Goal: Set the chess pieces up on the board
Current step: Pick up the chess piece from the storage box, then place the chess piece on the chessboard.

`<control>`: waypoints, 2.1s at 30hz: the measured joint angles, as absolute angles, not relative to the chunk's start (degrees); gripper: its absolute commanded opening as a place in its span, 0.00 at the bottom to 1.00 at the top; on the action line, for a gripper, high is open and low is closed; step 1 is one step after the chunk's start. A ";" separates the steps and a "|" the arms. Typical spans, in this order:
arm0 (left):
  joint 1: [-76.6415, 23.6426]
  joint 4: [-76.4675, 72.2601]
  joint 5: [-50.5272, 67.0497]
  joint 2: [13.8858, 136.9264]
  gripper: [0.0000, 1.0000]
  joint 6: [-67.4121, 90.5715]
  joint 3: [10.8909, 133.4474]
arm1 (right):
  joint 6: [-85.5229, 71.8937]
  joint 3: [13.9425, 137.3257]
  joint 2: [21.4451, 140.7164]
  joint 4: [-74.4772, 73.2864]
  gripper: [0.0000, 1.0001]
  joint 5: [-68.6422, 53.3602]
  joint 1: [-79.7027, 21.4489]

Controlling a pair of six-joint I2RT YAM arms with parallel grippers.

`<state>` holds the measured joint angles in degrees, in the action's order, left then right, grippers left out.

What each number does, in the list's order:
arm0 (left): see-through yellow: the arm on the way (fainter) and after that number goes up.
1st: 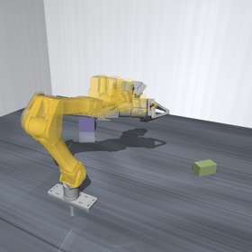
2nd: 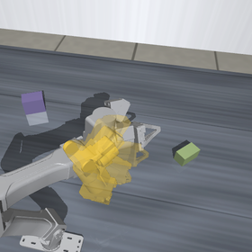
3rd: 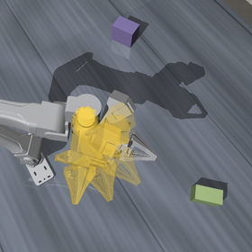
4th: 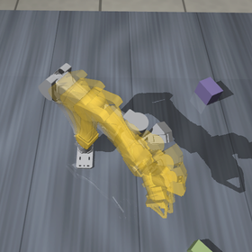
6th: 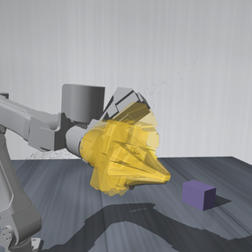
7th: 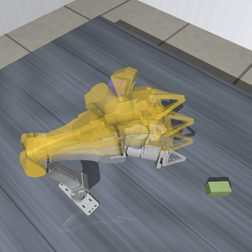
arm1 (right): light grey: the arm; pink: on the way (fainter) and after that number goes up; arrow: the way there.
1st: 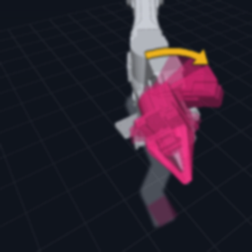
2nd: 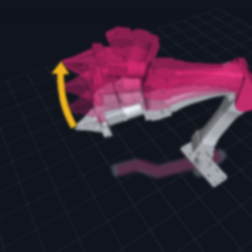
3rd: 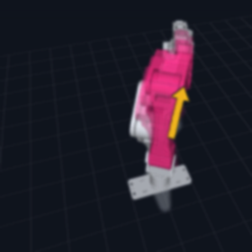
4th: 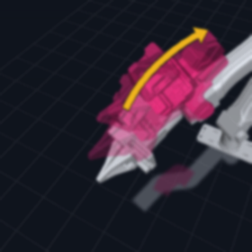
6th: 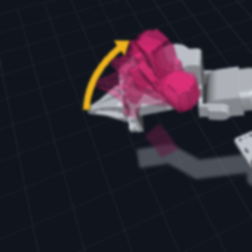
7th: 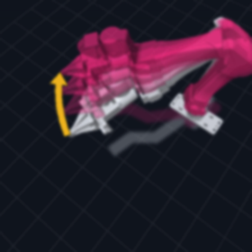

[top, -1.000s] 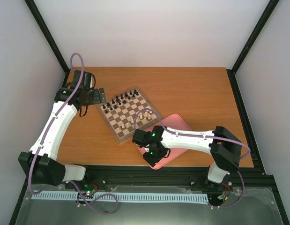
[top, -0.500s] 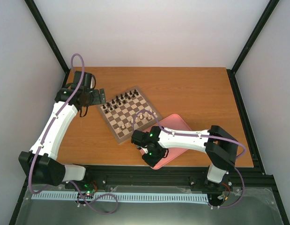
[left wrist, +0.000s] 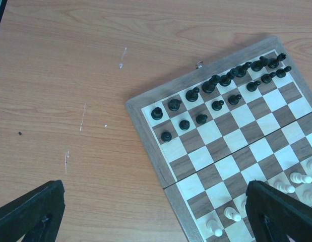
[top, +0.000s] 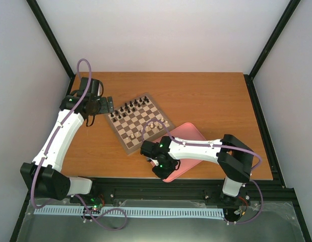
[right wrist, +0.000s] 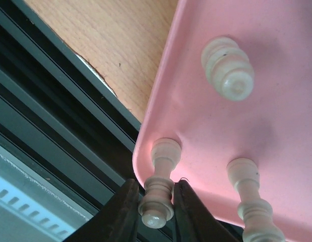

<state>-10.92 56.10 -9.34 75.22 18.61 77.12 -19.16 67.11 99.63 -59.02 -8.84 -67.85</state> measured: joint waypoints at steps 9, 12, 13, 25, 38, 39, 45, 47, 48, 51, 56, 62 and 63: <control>-10.92 56.07 -9.37 75.20 1.00 18.61 77.06 | -19.09 68.34 99.66 -59.81 0.08 -8.40 -67.88; -10.92 56.03 -9.37 75.20 1.00 18.61 77.06 | -19.07 70.48 99.66 -61.43 0.08 -7.94 -67.88; -10.92 56.03 -9.37 75.20 1.00 18.61 77.06 | -19.05 71.59 99.66 -62.22 0.08 -7.73 -67.88; -10.92 55.94 -9.34 75.20 1.00 18.61 77.06 | -16.45 92.47 101.08 -72.88 0.07 -3.53 -64.51; -10.92 55.79 -9.15 75.26 1.00 18.61 77.08 | -10.04 112.36 119.04 -73.71 0.07 -7.84 -47.57; -10.92 55.79 -9.17 75.26 1.00 18.61 77.08 | -9.87 112.97 119.81 -73.65 0.07 -8.08 -47.29; -10.92 55.79 -9.21 75.33 1.00 18.61 77.08 | -8.75 115.44 122.45 -73.71 0.08 -9.80 -46.96; -10.92 55.79 -9.23 75.50 1.00 18.61 77.08 | -8.56 115.85 122.76 -73.65 0.08 -10.13 -46.98; -10.92 55.79 -9.21 75.64 1.00 18.61 77.08 | -8.40 116.16 123.04 -73.63 0.08 -10.24 -47.00; -10.92 55.79 -9.23 76.01 1.00 18.61 77.08 | -8.16 116.79 124.18 -73.45 0.08 -10.35 -47.00; -10.92 55.79 -9.23 76.03 1.00 18.61 77.08 | -7.88 116.90 126.54 -73.47 0.08 -10.26 -46.98; -10.92 55.79 -9.26 76.05 1.00 18.61 77.08 | -7.86 116.90 127.70 -73.47 0.09 -9.47 -46.98; -10.92 55.79 -9.26 76.05 1.00 18.61 77.08 | -7.86 116.90 127.72 -73.47 0.09 -9.37 -46.98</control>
